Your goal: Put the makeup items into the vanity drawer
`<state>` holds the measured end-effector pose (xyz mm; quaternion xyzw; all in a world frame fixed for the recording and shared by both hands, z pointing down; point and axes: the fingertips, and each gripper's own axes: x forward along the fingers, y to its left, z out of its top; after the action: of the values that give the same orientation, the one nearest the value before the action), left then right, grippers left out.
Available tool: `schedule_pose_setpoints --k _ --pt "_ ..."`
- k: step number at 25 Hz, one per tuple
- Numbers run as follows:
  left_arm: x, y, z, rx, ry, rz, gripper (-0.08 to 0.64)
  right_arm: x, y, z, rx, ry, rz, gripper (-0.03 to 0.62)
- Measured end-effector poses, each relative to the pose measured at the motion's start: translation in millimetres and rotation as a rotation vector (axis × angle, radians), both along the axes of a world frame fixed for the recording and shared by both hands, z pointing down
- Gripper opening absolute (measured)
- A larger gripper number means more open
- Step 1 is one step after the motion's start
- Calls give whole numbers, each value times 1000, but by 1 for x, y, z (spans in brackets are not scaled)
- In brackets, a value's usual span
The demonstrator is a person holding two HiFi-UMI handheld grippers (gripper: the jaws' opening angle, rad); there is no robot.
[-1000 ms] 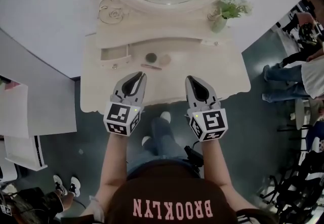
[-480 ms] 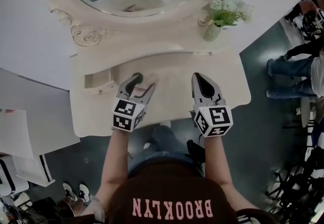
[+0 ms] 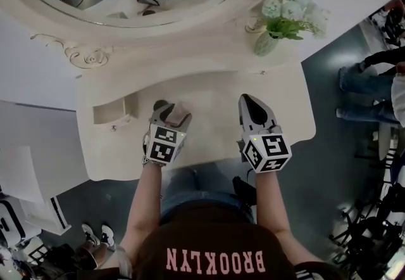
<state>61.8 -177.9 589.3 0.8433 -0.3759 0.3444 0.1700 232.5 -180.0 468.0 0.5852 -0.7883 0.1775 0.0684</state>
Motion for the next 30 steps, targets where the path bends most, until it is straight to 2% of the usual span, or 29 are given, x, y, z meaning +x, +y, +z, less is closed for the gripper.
schedule_pose_setpoints --k 5,8,17,22,30 --pt "0 -3 23 -43 -62 5 227 6 -11 9 -24 -55 11 -9" --pt "0 -3 25 -45 -76 13 163 8 -15 10 -27 -53 14 -9" --pt "-5 -12 -5 -5 -12 -27 155 -2 -18 -10 9 -32 -15 -9" --pt "-14 -22 -31 66 27 -52 155 -11 -25 -22 40 -63 -14 -9" --pt "-67 -19 -73 137 89 -178 156 -53 -28 -43 75 -70 -86 -9"
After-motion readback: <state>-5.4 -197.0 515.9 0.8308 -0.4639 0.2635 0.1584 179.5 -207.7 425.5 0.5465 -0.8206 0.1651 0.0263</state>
